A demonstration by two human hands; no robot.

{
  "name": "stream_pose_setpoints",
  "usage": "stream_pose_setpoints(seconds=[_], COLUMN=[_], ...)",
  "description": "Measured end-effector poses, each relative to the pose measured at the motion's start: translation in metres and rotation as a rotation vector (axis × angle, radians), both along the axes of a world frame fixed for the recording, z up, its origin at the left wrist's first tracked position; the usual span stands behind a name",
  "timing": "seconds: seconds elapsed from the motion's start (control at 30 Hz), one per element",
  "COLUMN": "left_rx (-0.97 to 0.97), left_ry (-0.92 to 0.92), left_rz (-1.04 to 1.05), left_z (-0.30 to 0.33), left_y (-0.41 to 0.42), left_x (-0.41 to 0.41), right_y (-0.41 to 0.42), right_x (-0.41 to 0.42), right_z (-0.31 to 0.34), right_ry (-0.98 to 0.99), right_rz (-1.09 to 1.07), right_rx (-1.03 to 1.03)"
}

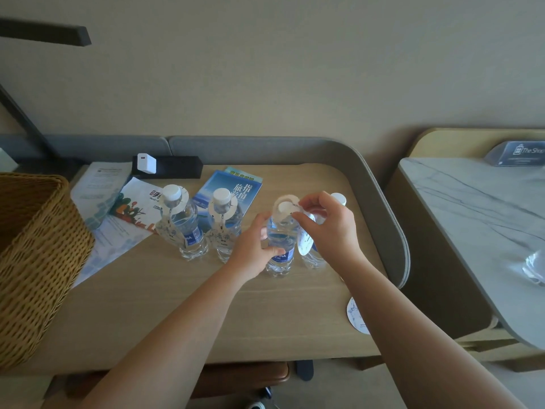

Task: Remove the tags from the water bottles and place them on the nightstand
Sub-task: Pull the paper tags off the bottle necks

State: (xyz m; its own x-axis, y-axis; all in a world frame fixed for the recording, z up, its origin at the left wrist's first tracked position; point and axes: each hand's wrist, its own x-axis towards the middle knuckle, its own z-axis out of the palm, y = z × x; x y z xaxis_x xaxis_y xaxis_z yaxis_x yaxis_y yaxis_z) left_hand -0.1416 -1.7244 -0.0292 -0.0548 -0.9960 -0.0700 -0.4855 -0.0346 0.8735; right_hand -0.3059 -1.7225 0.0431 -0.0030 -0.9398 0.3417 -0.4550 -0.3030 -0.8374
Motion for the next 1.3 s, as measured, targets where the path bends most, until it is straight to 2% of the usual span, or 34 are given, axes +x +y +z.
stream_pose_setpoints(seconds=[0.1,0.3,0.47,0.57,0.63,0.73,0.97,1.17,1.3], left_rx=[-0.018,-0.017,-0.039,-0.061,-0.064,-0.061,-0.049,0.043,-0.093], left_ry=[-0.009,-0.023,0.041,0.053,0.039,0.018,-0.051,-0.105,-0.084], left_rz=[0.006,0.032,0.053,0.072,0.079,0.088,0.103,0.180,0.290], left_z=[0.001,-0.003,-0.008,-0.008,-0.008,-0.007,0.000,0.008,0.022], left_y=[0.001,0.001,0.002,0.004,0.004,0.005,0.010,0.034,0.065], left_x=[-0.001,-0.002,-0.006,-0.008,-0.009,-0.010,-0.016,-0.009,0.009], right_y=[-0.001,0.016,0.058,0.064,0.057,0.043,0.033,0.050,0.068], right_x=[0.005,-0.026,-0.095,-0.110,-0.109,-0.105,-0.111,-0.101,-0.066], right_z=[0.004,0.013,-0.029,-0.069,-0.091,-0.115,-0.137,-0.124,-0.107], right_ry=[-0.021,-0.210,-0.262,-0.174,-0.086,0.012,0.072,0.013,-0.034], right_rz=[0.001,-0.090,-0.397,-0.522,-0.497,-0.466,-0.413,-0.362,-0.276], right_rx=[0.006,0.032,0.153,0.334,0.421,0.443,0.526,0.419,0.310])
